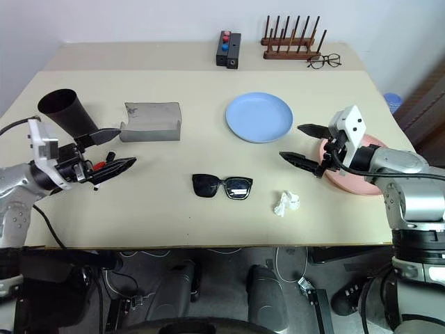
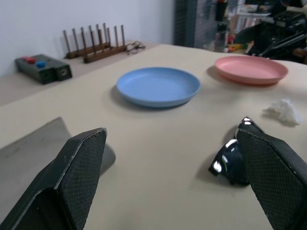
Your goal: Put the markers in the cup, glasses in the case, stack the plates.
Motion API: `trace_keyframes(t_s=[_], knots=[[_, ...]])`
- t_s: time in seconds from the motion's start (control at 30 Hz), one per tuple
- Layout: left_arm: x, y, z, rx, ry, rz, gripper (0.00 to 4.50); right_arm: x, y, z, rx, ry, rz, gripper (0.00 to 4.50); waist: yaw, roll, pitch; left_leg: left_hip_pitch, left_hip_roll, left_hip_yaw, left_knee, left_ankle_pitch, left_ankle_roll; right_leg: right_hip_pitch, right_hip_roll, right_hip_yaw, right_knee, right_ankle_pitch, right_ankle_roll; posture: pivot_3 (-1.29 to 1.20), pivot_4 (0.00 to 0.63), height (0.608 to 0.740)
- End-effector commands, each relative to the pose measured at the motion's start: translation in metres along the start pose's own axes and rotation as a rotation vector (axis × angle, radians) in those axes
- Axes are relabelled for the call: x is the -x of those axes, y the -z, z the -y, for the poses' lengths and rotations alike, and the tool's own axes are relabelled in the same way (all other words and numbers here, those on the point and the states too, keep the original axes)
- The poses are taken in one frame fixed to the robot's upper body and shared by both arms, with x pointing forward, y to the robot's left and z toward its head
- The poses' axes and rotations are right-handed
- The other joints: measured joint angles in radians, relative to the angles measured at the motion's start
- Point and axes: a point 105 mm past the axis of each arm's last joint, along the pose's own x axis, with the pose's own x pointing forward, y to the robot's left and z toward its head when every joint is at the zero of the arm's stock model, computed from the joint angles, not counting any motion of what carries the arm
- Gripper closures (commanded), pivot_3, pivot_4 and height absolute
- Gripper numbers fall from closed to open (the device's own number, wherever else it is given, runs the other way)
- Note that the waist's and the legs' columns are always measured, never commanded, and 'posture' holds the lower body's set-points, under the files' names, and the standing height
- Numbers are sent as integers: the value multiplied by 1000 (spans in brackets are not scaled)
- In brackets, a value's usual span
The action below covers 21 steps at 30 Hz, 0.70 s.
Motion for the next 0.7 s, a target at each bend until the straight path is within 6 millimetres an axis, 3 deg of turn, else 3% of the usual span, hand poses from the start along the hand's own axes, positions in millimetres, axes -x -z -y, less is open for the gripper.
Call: trace_keyframes(t_s=[0.03, 0.27, 0.43, 0.7], knots=[[0, -7, -4, -30, 9, 7, 0, 6, -17, 1, 46, 25, 41, 34, -2, 0, 0, 0, 0, 0, 0, 0, 0, 0, 0, 0, 0, 0, 0, 0, 150, 740], [6, -7, -7, -42, 3, -7, 0, 7, -16, 0, 41, 26, 56, 34, 0, 0, 0, 0, 0, 0, 0, 0, 0, 0, 0, 0, 0, 0, 0, 0, 150, 740], [20, -9, -15, -69, -35, -27, 0, -6, -27, -5, 60, -5, 112, 34, -3, 0, 0, 0, 0, 0, 0, 0, 0, 0, 0, 0, 0, 0, 0, 0, 150, 740], [54, -6, -28, -51, -138, -120, 0, -34, -32, -30, 42, -82, 118, 34, -2, 0, 0, 0, 0, 0, -1, 0, 0, -1, 0, 0, 0, 0, 0, 0, 150, 740]])
